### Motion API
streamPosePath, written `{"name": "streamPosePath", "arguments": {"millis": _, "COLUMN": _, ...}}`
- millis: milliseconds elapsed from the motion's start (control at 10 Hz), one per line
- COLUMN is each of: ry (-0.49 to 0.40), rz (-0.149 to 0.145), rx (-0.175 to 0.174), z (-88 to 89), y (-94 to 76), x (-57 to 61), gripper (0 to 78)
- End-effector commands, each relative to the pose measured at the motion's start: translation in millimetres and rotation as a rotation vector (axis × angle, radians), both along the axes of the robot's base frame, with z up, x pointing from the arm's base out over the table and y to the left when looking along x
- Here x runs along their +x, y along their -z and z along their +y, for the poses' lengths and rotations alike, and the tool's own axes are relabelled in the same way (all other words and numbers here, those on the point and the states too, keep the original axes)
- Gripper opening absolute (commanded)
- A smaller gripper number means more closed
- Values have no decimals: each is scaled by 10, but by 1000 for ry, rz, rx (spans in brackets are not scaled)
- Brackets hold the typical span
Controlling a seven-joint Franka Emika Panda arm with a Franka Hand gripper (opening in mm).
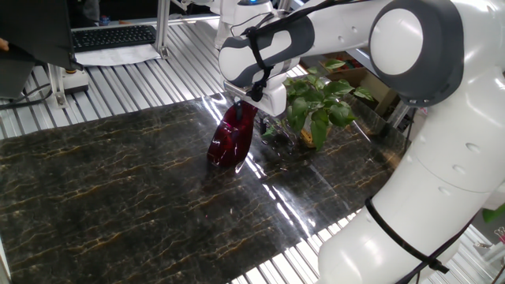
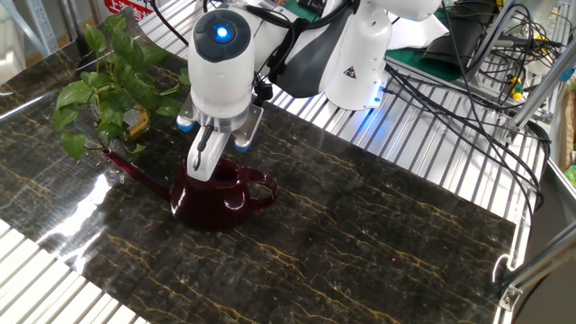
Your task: Water the plant
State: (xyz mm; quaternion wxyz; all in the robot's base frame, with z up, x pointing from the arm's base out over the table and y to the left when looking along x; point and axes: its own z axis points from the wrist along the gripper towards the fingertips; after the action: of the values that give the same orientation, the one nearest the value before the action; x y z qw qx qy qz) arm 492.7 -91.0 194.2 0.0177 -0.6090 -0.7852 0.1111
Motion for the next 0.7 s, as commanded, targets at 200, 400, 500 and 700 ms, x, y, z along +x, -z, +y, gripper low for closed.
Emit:
{"name": "streamPosePath", "arguments": {"millis": 200, "ry": -201, "rz": 111, "rx": 123, "z": 217, "y": -640, "x": -90, "gripper": 775}}
{"name": "streamPosePath", "arguments": {"millis": 400, "ry": -253, "rz": 116, "rx": 104, "z": 309, "y": -725, "x": -141, "gripper": 775}}
{"name": "streamPosePath", "arguments": {"millis": 500, "ry": -331, "rz": 133, "rx": 78, "z": 359, "y": -791, "x": -181, "gripper": 775}}
{"name": "streamPosePath", "arguments": {"millis": 700, "ry": -571, "rz": 204, "rx": 15, "z": 475, "y": -942, "x": -291, "gripper": 775}}
